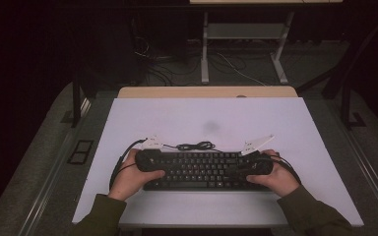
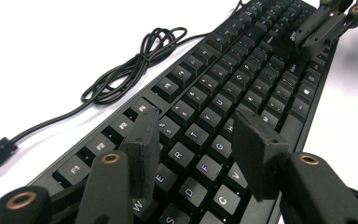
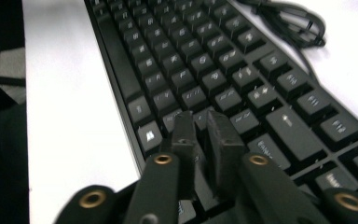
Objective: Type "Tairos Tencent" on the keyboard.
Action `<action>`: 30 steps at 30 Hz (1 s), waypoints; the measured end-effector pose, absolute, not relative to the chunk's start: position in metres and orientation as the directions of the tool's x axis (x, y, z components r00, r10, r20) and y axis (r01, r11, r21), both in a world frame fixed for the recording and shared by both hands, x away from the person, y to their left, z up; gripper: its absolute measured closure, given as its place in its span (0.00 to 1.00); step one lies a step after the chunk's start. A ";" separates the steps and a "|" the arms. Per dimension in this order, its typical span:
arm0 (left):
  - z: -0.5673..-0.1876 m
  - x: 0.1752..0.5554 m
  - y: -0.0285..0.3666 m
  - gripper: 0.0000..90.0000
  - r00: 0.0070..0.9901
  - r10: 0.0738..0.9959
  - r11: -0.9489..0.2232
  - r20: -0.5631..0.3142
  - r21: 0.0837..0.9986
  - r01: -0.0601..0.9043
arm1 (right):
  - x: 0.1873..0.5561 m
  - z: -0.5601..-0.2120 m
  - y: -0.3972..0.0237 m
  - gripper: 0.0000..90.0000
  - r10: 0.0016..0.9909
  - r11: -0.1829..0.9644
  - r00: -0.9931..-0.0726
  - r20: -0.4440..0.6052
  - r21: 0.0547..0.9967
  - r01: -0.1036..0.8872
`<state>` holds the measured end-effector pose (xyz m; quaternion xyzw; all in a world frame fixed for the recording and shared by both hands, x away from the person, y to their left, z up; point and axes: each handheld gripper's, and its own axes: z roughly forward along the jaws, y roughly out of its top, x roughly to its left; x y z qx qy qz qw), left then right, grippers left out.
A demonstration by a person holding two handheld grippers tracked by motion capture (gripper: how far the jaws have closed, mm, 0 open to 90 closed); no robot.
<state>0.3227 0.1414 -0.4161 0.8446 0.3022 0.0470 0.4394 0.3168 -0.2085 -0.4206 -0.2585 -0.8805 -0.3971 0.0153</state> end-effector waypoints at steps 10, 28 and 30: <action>-0.416 0.322 0.146 0.56 0.807 0.558 -0.427 -0.193 0.767 0.479 | 0.324 -0.415 -0.204 0.65 0.453 0.494 -0.864 0.221 0.744 0.449; -0.415 0.324 0.154 0.81 0.804 0.573 -0.437 -0.160 0.770 0.465 | 0.343 -0.411 -0.182 0.53 0.447 0.439 -0.862 0.238 0.781 0.443; -0.416 0.325 0.155 0.85 0.805 0.572 -0.443 -0.159 0.766 0.466 | 0.344 -0.410 -0.178 0.53 0.442 0.440 -0.865 0.237 0.783 0.439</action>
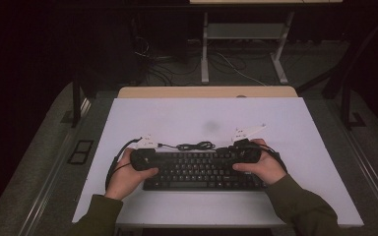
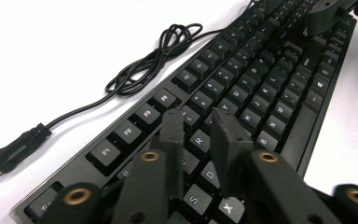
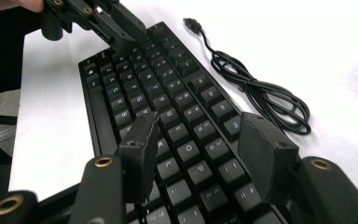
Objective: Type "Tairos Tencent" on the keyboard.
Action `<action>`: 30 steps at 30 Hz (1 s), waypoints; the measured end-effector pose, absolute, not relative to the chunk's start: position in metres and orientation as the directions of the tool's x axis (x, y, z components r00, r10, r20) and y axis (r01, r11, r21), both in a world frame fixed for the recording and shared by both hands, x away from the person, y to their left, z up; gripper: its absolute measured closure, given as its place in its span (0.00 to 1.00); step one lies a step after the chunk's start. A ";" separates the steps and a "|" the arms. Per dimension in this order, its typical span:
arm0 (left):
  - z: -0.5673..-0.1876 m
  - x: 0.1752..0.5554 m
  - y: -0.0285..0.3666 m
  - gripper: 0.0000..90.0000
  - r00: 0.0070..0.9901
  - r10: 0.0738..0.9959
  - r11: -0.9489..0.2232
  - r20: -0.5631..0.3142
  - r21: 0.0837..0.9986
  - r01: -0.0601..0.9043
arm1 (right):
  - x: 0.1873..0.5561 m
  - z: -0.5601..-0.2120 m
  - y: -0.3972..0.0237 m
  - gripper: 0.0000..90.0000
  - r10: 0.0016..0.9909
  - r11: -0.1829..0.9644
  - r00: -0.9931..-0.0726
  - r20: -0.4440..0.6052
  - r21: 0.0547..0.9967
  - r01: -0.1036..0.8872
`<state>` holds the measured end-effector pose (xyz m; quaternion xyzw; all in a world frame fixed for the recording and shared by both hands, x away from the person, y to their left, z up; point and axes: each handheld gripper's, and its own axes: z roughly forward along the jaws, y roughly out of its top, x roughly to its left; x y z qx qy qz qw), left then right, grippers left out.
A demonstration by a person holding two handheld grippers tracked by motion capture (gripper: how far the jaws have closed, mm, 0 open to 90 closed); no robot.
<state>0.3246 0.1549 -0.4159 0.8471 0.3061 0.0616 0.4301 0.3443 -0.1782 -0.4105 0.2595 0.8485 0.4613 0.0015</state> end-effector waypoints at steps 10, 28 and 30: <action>-0.423 0.328 0.153 0.99 0.806 0.570 -0.468 -0.160 0.743 0.479 | 0.346 -0.409 -0.170 0.52 0.433 0.435 -0.870 0.236 0.791 0.431; -0.430 0.330 0.146 0.99 0.810 0.568 -0.504 -0.144 0.717 0.481 | 0.345 -0.411 -0.167 0.52 0.429 0.439 -0.872 0.235 0.790 0.429; -0.430 0.330 0.145 0.99 0.808 0.570 -0.499 -0.149 0.718 0.486 | 0.345 -0.411 -0.167 0.52 0.429 0.440 -0.872 0.234 0.790 0.428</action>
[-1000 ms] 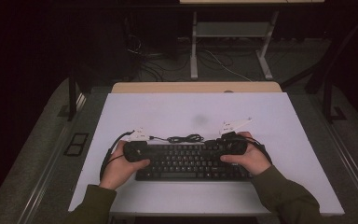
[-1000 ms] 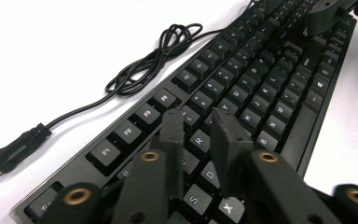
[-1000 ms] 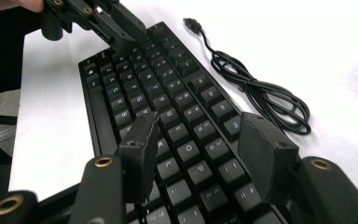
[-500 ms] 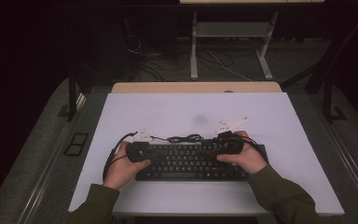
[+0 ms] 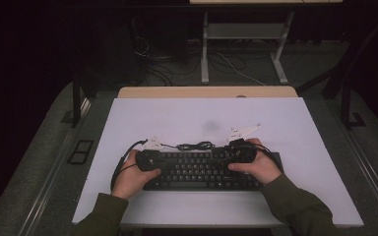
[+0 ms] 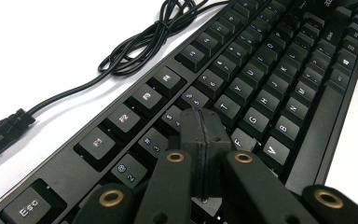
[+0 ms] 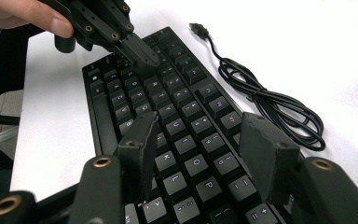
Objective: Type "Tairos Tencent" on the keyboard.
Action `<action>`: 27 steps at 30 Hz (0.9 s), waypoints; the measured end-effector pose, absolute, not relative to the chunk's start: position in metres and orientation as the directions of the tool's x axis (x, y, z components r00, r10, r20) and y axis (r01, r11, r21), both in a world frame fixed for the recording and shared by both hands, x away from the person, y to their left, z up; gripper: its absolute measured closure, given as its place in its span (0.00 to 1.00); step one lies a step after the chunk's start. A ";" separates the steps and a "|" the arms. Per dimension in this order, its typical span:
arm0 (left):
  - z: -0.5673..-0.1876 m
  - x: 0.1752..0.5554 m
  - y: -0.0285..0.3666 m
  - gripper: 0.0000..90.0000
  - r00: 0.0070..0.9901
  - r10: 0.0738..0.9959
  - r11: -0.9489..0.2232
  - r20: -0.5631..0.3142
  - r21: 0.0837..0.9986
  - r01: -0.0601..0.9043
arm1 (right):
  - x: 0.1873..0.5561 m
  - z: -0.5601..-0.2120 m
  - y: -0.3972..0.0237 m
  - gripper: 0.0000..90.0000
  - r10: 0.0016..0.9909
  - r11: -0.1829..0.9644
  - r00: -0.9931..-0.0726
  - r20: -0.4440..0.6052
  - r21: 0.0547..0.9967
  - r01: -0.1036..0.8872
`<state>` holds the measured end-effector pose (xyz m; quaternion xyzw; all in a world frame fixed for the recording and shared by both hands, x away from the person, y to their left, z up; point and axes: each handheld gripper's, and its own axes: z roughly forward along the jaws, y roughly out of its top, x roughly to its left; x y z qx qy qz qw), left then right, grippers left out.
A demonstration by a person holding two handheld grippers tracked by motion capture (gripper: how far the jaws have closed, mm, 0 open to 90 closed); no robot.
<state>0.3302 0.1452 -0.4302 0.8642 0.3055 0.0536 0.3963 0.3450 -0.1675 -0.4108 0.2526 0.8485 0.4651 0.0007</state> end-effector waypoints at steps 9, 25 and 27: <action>-0.430 0.331 0.145 0.99 0.802 0.577 -0.502 -0.152 0.709 0.495 | 0.345 -0.410 -0.168 0.52 0.428 0.442 -0.874 0.230 0.791 0.424; -0.424 0.328 0.146 0.97 0.800 0.573 -0.468 -0.177 0.731 0.497 | 0.345 -0.411 -0.167 0.52 0.425 0.439 -0.874 0.235 0.791 0.426; -0.424 0.327 0.146 0.95 0.800 0.574 -0.466 -0.174 0.734 0.494 | 0.345 -0.412 -0.167 0.52 0.424 0.439 -0.875 0.232 0.793 0.423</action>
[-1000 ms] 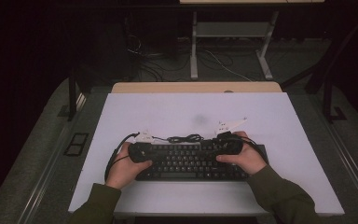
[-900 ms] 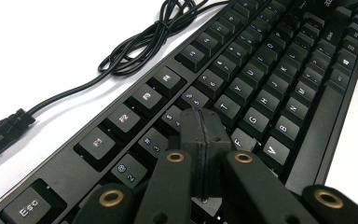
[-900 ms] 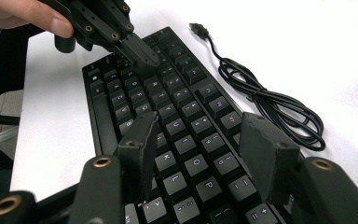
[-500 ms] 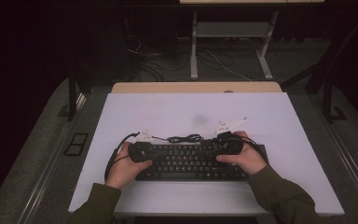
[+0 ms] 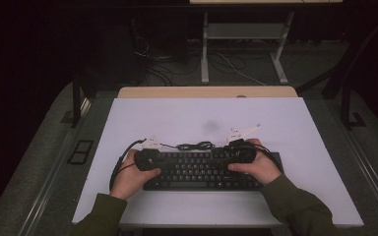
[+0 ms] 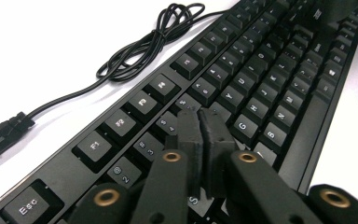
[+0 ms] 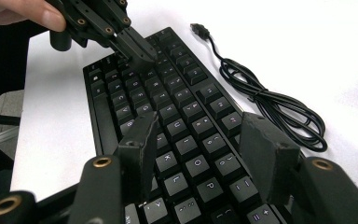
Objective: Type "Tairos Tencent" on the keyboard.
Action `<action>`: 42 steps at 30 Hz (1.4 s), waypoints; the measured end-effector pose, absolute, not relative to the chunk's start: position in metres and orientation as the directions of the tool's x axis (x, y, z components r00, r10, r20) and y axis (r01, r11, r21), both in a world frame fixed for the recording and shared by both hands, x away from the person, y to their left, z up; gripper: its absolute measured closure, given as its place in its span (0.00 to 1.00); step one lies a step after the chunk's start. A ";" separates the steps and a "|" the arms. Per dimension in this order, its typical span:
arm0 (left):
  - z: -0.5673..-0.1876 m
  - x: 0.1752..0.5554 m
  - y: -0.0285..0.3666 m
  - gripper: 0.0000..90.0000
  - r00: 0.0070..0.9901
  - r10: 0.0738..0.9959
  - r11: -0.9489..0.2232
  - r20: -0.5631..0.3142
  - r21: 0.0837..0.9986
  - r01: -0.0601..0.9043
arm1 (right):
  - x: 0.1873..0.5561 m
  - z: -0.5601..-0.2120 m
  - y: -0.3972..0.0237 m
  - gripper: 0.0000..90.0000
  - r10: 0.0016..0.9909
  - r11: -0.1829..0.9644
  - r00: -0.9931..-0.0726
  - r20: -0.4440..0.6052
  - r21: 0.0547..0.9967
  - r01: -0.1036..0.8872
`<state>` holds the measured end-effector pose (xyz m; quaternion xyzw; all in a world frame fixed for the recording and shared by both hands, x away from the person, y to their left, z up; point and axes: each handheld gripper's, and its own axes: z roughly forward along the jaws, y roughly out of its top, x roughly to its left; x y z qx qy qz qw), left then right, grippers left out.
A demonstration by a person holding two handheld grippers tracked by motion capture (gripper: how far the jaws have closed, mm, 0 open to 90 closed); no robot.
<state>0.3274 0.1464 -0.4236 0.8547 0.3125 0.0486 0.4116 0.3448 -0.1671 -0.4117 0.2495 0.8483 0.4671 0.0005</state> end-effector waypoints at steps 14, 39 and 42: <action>-0.418 0.323 0.149 0.72 0.801 0.571 -0.446 -0.177 0.753 0.484 | 0.343 -0.411 -0.164 0.66 0.404 0.437 -0.880 0.248 0.793 0.424; -0.417 0.323 0.151 0.50 0.800 0.571 -0.442 -0.185 0.752 0.489 | 0.331 -0.424 -0.134 1.00 0.321 0.528 -0.898 0.301 0.731 0.433; -0.417 0.323 0.152 0.50 0.800 0.570 -0.438 -0.185 0.755 0.487 | 0.331 -0.426 -0.130 1.00 0.324 0.536 -0.897 0.302 0.722 0.437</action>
